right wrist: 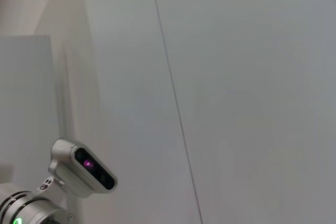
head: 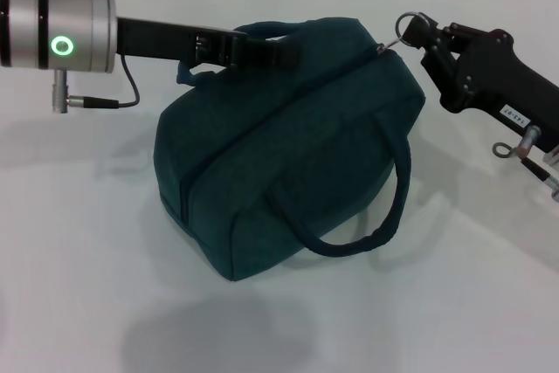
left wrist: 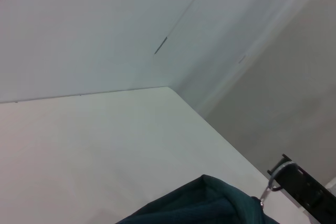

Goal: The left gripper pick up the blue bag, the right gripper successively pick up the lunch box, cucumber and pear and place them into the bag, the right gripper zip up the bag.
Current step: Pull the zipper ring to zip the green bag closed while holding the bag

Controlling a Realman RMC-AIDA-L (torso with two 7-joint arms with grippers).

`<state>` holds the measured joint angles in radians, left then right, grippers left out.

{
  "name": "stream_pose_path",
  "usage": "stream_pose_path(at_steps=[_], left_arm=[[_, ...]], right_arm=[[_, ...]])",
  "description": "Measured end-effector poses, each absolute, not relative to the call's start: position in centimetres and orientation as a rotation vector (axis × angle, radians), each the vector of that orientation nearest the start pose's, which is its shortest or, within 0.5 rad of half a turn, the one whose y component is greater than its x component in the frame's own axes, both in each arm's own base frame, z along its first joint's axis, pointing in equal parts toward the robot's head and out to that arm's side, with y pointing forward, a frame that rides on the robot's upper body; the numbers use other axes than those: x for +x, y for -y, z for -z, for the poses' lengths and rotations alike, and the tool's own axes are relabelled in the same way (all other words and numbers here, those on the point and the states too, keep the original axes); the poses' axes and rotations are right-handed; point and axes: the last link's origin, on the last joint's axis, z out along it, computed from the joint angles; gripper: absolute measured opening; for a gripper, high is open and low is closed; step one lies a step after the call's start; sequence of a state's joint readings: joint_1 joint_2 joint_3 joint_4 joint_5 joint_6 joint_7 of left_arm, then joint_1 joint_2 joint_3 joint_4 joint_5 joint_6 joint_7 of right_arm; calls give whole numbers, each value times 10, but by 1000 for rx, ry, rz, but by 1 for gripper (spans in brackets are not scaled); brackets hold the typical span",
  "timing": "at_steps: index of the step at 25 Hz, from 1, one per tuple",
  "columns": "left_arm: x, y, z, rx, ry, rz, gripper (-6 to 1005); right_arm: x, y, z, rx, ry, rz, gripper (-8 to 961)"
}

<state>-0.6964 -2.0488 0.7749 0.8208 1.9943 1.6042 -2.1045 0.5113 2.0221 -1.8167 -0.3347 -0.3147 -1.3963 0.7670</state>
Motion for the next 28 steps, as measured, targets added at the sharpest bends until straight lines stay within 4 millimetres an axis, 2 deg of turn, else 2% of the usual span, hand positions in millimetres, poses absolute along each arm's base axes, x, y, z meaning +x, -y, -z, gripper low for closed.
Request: stream_pose_path(at_steps=[3, 13, 20, 28], left_arm=[[-184, -376, -26, -2750, 1191, 726, 110], [-182, -372, -24, -2801, 1134, 714, 72], [-180, -367, -22, -2835, 1130, 732, 62], [-177, -361, -33, -2855, 1070, 868, 62]], right_arm=[[216, -335, 32, -2236, -393, -1296, 6], [228, -338, 32, -2200, -516, -1269, 7], [237, -346, 35, -2171, -680, -1242, 7], [244, -353, 42, -2158, -764, -1149, 8]])
